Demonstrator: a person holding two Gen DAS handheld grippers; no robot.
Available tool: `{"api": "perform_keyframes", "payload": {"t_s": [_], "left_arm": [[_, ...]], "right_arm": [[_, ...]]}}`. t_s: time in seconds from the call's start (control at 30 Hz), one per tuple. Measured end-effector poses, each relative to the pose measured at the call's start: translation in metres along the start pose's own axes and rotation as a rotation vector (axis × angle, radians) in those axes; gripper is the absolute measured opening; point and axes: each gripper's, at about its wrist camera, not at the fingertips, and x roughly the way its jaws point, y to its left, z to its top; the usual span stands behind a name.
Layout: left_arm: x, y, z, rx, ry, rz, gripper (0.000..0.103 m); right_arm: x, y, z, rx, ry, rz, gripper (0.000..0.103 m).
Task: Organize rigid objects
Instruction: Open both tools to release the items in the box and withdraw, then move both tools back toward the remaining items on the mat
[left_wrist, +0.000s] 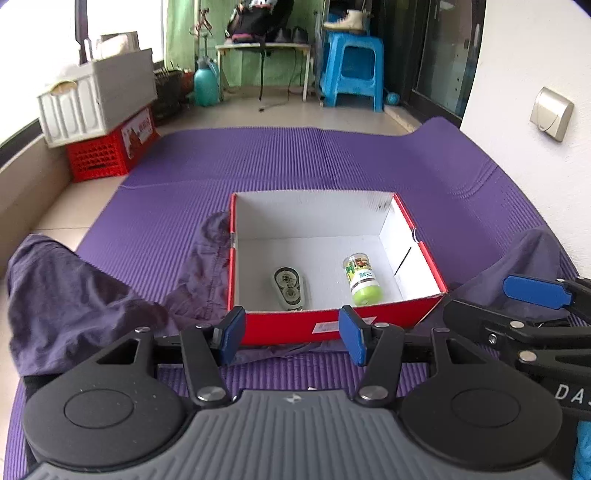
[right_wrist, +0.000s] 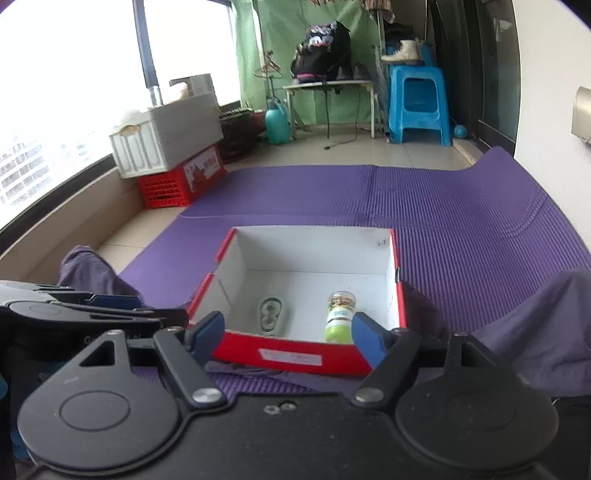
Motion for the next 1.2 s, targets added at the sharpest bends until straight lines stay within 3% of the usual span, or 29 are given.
{"api": "perform_keyframes", "payload": {"t_s": [0.07,0.37,0.5,0.7,0.8,1.13,1.17,1.2], "left_arm": [[-0.012,-0.001,-0.008,-0.001,-0.020,-0.005,0.069],[-0.049,0.000,-0.039,-0.006,-0.059,-0.001,0.070],[-0.056,0.003,-0.052,-0.019,-0.057,0.001,0.078],[-0.064,0.002,-0.071,-0.015,-0.060,0.005,0.079],[-0.067,-0.001,-0.081,0.001,-0.059,0.021,0.084],[-0.065,0.009,-0.120,-0.033,-0.015,0.068,0.084],[-0.063,0.010,-0.124,-0.041,-0.006,0.076,0.086],[-0.061,0.011,-0.129,-0.047,0.004,0.085,0.094]], "right_arm": [[-0.012,0.003,-0.005,0.002,-0.011,0.013,0.078],[-0.041,0.010,-0.032,-0.013,-0.016,0.032,0.080],[-0.051,0.013,-0.045,-0.015,-0.024,0.046,0.087],[-0.064,0.017,-0.058,-0.011,-0.041,0.054,0.096],[-0.069,0.019,-0.065,-0.015,-0.052,0.053,0.103],[-0.066,0.019,-0.092,-0.004,-0.002,0.058,0.103],[-0.064,0.019,-0.095,-0.002,0.006,0.057,0.103],[-0.062,0.018,-0.097,0.000,0.014,0.057,0.103]]}}
